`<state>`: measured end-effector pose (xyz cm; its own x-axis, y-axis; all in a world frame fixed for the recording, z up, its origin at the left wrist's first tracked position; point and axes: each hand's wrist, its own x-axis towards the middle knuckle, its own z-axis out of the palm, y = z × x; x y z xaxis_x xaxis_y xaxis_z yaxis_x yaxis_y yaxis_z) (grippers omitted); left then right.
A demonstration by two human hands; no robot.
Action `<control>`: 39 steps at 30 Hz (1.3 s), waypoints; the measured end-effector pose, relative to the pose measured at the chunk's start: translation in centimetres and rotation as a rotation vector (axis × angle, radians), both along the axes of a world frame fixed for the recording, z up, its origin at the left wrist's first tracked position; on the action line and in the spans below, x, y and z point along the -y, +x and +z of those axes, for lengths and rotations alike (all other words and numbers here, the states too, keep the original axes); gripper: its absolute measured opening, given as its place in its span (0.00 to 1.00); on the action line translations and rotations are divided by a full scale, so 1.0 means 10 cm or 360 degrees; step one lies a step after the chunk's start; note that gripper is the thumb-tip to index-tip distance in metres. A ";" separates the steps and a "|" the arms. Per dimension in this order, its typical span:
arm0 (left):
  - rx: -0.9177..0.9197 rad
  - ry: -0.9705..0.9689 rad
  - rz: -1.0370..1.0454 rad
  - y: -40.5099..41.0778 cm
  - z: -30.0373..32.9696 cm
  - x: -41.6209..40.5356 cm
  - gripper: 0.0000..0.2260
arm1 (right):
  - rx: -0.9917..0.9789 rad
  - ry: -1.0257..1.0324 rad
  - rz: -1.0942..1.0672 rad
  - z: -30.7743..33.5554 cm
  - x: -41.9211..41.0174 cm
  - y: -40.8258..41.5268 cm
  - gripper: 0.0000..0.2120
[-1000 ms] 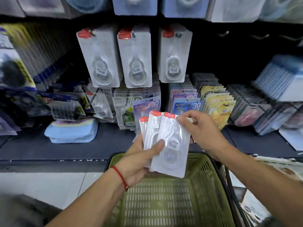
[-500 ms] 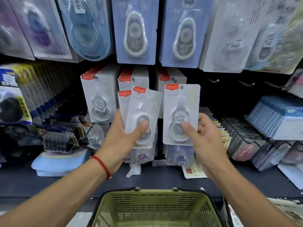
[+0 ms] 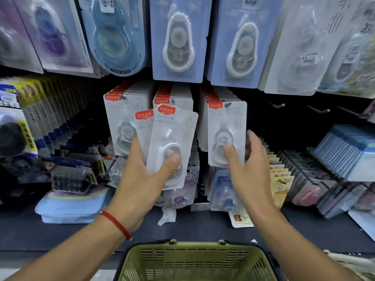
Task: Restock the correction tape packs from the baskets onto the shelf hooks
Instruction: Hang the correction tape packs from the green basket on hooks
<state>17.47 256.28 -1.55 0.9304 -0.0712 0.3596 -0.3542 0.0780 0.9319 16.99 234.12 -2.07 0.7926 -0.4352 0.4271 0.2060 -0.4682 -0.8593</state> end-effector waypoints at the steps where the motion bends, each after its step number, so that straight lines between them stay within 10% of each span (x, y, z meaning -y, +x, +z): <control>1: -0.0025 -0.0032 -0.0035 -0.01 -0.01 0.02 0.31 | 0.0026 -0.0146 -0.0060 0.00 -0.02 -0.03 0.25; 7: -0.0193 -0.0208 -0.0182 -0.07 -0.10 0.18 0.29 | -0.0151 -0.0087 0.0660 -0.20 -0.31 -0.25 0.16; 14: -0.0313 -0.0211 -0.0272 -0.06 -0.08 0.16 0.26 | 0.0117 0.0530 0.0573 -0.15 -0.12 -0.18 0.24; 26: -0.0296 -0.0054 0.0007 0.02 -0.11 0.05 0.25 | 0.0265 0.0526 0.0321 -0.05 0.02 -0.17 0.23; 31: -0.0266 -0.0041 0.0057 0.01 -0.09 0.04 0.24 | -0.0144 -0.0287 -0.0002 -0.16 0.13 -0.09 0.33; 39: -0.0235 0.0028 0.0041 0.00 -0.10 0.06 0.25 | 0.0225 -0.1522 0.0014 -0.22 0.08 0.16 0.26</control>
